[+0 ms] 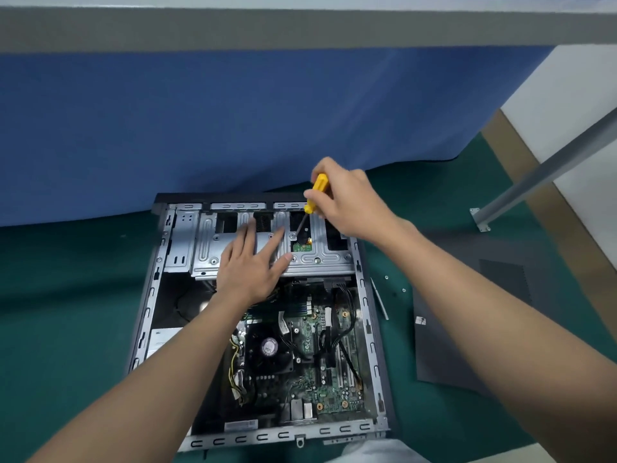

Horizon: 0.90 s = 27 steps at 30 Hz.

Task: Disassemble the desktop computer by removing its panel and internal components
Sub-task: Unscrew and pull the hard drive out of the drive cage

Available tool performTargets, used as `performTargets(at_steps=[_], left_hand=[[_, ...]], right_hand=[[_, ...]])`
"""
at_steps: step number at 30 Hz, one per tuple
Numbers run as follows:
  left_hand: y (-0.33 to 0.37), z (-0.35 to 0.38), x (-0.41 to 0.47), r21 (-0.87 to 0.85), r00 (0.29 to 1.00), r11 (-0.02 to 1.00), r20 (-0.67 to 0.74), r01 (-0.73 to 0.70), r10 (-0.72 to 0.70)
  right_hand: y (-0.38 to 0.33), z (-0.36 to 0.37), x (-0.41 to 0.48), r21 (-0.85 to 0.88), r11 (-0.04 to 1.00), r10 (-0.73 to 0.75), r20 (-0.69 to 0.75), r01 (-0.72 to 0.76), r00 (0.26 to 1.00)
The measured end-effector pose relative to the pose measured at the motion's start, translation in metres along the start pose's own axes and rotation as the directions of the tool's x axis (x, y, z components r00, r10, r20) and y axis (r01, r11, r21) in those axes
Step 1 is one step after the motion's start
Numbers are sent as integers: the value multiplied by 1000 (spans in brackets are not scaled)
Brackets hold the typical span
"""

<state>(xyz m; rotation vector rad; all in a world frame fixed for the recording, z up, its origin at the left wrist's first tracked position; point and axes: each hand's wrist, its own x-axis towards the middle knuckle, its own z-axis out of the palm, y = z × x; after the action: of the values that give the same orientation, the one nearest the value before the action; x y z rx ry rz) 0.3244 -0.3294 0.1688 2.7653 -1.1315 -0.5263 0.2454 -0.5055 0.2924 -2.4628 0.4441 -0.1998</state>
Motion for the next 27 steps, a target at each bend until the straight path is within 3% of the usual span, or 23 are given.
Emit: performTargets(at_steps=[9, 27], left_hand=[[-1, -1, 3, 4, 997, 1000, 73, -1, 0], [0, -5, 3, 12, 994, 1000, 109, 4, -5]], right_hand=[[-8, 23, 7, -168, 976, -139, 2, 137, 990], [-14, 19, 15, -199, 974, -94, 77, 107, 993]])
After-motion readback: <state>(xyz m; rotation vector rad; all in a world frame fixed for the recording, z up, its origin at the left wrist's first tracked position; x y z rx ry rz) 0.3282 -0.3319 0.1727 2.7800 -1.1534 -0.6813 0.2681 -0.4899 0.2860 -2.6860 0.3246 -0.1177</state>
